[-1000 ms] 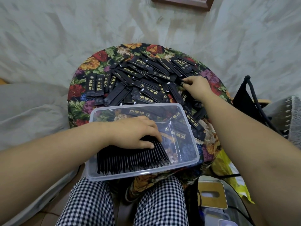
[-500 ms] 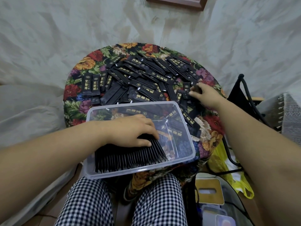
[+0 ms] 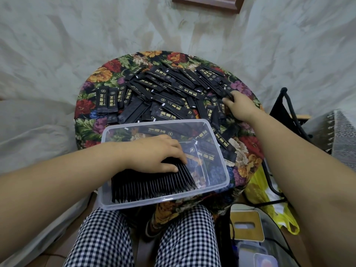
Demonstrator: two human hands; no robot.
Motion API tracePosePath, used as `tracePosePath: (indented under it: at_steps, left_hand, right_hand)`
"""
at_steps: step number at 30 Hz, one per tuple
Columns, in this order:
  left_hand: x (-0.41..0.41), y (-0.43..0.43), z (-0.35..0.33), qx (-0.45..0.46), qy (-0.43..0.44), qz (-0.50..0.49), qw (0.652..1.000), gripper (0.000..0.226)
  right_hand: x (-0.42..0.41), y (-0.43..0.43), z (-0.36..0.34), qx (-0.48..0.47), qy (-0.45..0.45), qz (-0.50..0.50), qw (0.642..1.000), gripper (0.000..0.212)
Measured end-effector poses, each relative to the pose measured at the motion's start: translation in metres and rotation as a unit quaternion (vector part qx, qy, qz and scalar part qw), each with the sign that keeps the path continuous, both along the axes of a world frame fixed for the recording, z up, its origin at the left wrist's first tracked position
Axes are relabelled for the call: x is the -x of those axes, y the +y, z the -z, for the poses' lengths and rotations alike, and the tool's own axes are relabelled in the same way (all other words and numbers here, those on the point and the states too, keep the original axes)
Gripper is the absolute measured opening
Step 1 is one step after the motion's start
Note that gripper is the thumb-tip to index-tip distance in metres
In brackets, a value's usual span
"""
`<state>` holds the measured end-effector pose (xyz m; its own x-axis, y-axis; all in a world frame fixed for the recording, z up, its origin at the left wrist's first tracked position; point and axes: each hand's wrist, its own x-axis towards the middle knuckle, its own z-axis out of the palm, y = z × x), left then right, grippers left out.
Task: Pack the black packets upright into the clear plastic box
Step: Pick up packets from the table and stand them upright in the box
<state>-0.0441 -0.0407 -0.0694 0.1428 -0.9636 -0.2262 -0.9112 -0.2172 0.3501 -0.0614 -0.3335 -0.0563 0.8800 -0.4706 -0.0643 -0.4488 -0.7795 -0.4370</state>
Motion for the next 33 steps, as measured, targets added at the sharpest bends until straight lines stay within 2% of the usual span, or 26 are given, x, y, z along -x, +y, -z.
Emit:
tracePosePath:
  at_steps: [3, 4, 6, 7, 9, 11, 13, 15, 17, 18, 20, 22, 25, 29, 31, 33]
  left_hand:
    - [0.0, 0.0, 0.0, -0.005, 0.0, -0.001, 1.0, 0.036]
    - [0.0, 0.001, 0.0, -0.007, -0.001, -0.001, 1.0, 0.036]
    - [0.0, 0.001, 0.0, -0.006, -0.003, 0.001, 1.0, 0.036]
    - [0.0, 0.001, -0.001, -0.005, -0.003, 0.002, 1.0, 0.037]
    - [0.0, 0.001, -0.002, -0.006, -0.004, 0.003, 1.0, 0.037]
    - [0.001, 0.0, -0.003, -0.008, -0.006, 0.005, 1.0, 0.037]
    - [0.0, 0.0, -0.003, -0.011, -0.007, 0.005, 1.0, 0.037]
    - [0.0, 0.001, -0.003, -0.011, -0.007, 0.005, 1.0, 0.037]
    - [0.0, 0.001, -0.003, -0.008, -0.008, 0.004, 1.0, 0.037]
    - [0.001, 0.001, -0.003, -0.006, -0.008, 0.003, 1.0, 0.037]
    - [0.001, 0.001, -0.003, -0.007, -0.008, 0.003, 1.0, 0.037]
    - [0.001, 0.001, -0.003, -0.008, -0.008, 0.002, 1.0, 0.037]
    - [0.0, 0.001, -0.003, -0.007, -0.009, 0.005, 1.0, 0.037]
    - [0.001, 0.002, -0.002, -0.009, -0.009, 0.001, 1.0, 0.037]
    - [0.002, 0.002, -0.002, -0.008, -0.006, 0.0, 1.0, 0.037]
    - [0.002, 0.002, -0.004, -0.012, -0.009, -0.002, 1.0, 0.038]
  right_hand:
    - [-0.013, 0.015, 0.001, -0.097, -0.007, 0.009, 0.995, 0.017]
    - [-0.018, 0.019, 0.003, -0.102, -0.002, 0.01, 0.995, 0.025]
    - [-0.024, 0.03, 0.005, -0.063, 0.021, 0.009, 0.998, 0.056]
    - [-0.027, 0.035, 0.006, -0.039, 0.037, 0.009, 0.999, 0.063]
    - [-0.033, 0.043, 0.008, -0.009, 0.082, 0.008, 0.997, 0.049]
    - [-0.034, 0.049, 0.007, 0.007, 0.128, 0.008, 0.992, 0.054]
    - [-0.032, 0.052, 0.002, 0.008, 0.138, 0.013, 0.99, 0.05]
    - [-0.029, 0.048, 0.001, -0.059, 0.101, 0.028, 0.993, 0.033]
    - [-0.022, 0.046, 0.0, -0.133, 0.045, 0.055, 0.989, 0.04]
    - [-0.019, 0.044, 0.0, -0.165, 0.018, 0.063, 0.984, 0.034]
    - [-0.011, 0.04, -0.007, -0.23, -0.037, 0.078, 0.969, 0.003]
    - [-0.003, 0.037, -0.019, -0.308, -0.081, 0.088, 0.944, 0.016]
    - [0.016, 0.048, -0.042, -0.403, -0.143, 0.076, 0.901, 0.014]
    - [0.055, 0.098, -0.063, -0.57, -0.171, 0.003, 0.803, 0.012]
    - [0.074, 0.125, -0.056, -0.575, -0.119, -0.024, 0.809, 0.016]
    - [0.085, 0.142, -0.041, -0.53, -0.067, -0.026, 0.845, 0.021]
